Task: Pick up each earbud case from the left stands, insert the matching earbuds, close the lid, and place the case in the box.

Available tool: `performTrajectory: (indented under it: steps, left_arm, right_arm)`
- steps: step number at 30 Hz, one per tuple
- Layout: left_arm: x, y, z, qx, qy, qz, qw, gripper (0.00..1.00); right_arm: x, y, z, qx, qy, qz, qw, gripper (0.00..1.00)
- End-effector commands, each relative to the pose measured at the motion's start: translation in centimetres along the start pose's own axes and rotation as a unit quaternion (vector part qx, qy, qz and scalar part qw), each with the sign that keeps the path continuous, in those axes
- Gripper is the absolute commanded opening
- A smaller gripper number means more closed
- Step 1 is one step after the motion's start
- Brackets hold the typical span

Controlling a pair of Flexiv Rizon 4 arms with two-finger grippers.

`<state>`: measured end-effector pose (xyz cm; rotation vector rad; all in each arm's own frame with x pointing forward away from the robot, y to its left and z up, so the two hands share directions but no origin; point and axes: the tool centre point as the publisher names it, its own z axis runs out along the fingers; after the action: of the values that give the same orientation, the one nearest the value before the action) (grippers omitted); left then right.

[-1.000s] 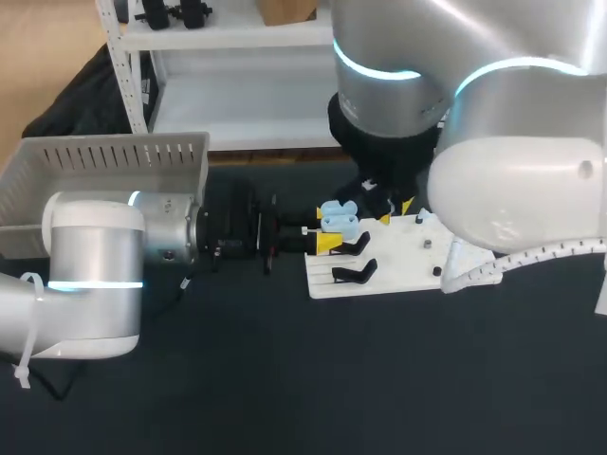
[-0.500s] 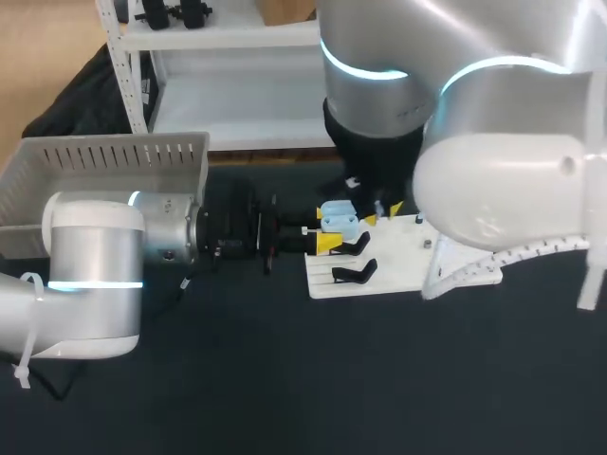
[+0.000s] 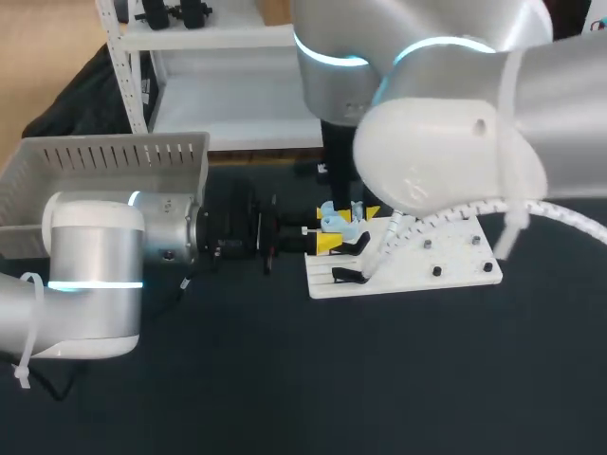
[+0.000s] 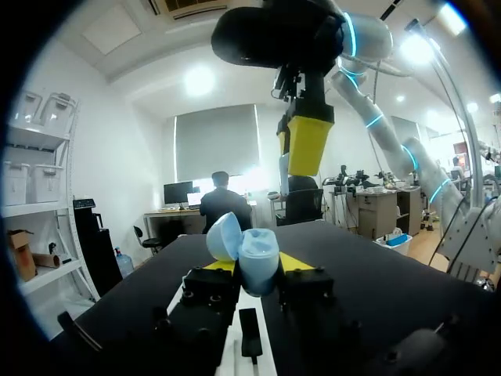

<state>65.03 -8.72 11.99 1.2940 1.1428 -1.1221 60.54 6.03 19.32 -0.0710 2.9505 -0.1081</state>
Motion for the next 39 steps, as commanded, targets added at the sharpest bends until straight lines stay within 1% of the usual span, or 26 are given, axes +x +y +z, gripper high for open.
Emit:
performTrajectory:
  steps: [1,9,10,12,13,14,16,17,18,23,37,39]
  left_arm:
    - [0.0,-0.1,0.0,-0.003,0.001,0.001,1.000,0.00]
    - [0.0,-0.1,0.0,-0.003,0.001,0.001,1.000,0.00]
    - [0.0,-0.1,0.0,-0.003,0.001,0.001,1.000,0.00]
    - [0.0,-0.1,0.0,-0.003,0.001,0.001,1.000,0.00]
    - [0.0,-0.1,0.0,-0.003,0.001,0.001,1.000,0.00]
    - [0.0,-0.1,0.0,-0.003,0.001,0.001,1.000,0.00]
    - [0.0,-0.1,0.0,-0.003,0.001,0.001,1.000,0.00]
    - [0.0,-0.1,0.0,-0.003,0.001,0.001,1.000,0.00]
    - [0.0,-0.1,0.0,-0.003,0.001,0.001,1.000,0.00]
    - [0.0,-0.1,0.0,-0.003,0.001,0.001,1.000,0.00]
    - [0.0,-0.1,0.0,-0.003,0.001,0.001,1.000,0.00]
    - [0.0,-0.1,0.0,-0.003,0.001,0.001,1.000,0.00]
  right_arm:
    - [-0.3,0.3,-0.1,0.003,0.006,0.000,1.000,0.00]
    - [-0.3,0.3,-0.1,0.003,0.006,0.000,1.000,0.00]
    - [-0.5,0.4,0.1,-0.002,0.005,0.036,0.999,0.00]
    - [-0.8,0.7,0.3,0.002,-0.005,0.080,0.997,0.00]
    - [-0.9,0.8,0.4,0.005,-0.003,0.108,0.994,0.00]
    - [-1.1,0.8,0.5,0.012,-0.006,0.115,0.993,0.00]
    - [-1.2,0.9,0.6,0.013,-0.002,0.143,0.990,0.00]
    - [-1.3,1.0,0.6,0.021,-0.004,0.149,0.989,0.00]
    - [-1.4,1.1,0.7,0.019,0.000,0.159,0.987,0.00]
    - [-1.6,2.0,1.1,0.023,0.001,0.176,0.984,0.00]
    - [-1.6,2.0,1.2,0.023,-0.001,0.179,0.984,0.00]
    - [-1.8,1.9,1.2,0.022,0.010,0.201,0.979,0.00]
